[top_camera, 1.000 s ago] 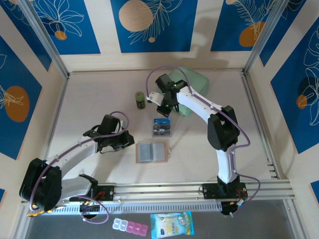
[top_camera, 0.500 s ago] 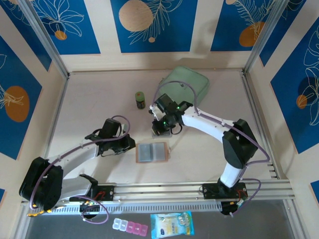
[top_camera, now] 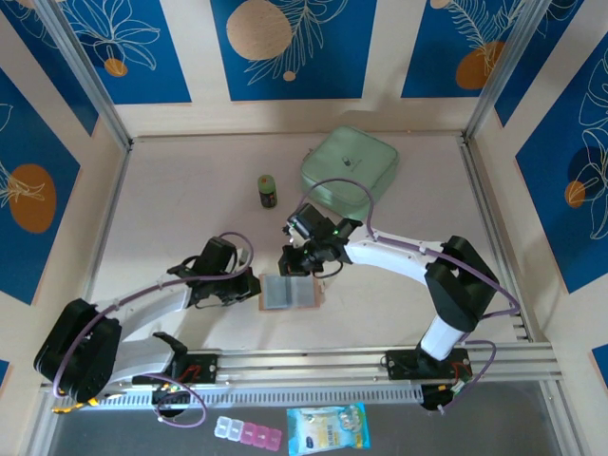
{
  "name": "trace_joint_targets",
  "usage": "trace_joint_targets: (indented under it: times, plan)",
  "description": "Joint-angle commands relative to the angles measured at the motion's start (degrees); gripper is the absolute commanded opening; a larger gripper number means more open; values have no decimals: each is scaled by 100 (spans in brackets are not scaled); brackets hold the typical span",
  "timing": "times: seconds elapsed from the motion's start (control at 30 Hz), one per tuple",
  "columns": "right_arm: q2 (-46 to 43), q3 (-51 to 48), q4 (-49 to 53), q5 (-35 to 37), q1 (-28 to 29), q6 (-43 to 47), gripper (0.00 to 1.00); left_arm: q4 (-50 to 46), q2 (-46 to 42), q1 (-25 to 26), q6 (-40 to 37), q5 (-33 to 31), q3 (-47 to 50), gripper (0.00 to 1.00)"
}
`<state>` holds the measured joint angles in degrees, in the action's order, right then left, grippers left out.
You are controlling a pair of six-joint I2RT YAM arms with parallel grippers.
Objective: Take the credit cards out of the card holder
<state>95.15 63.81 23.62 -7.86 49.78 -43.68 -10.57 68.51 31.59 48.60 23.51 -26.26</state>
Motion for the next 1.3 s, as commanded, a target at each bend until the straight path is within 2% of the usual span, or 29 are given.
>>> trace_joint_targets:
  times: [0.0, 0.17, 0.4, 0.6, 1.27]
  plan:
    - [139, -166, -63, -120, 66, -317, 17, 124, 113, 128, 61, -128, 63, 3]
    - [244, -224, -260, -198, 117, -419, 26, 54, 229, 214, 53, -270, 64, 2]
    - [465, -175, -226, -206, 135, -490, 29, 149, 476, 241, 27, -205, 55, 2]
    - [581, -220, -323, -319, 140, -545, 36, 35, 521, 238, -78, -340, 73, 2]
    - [1018, -38, -436, -786, 183, -435, 31, 72, 459, 239, 18, -442, 224, 2]
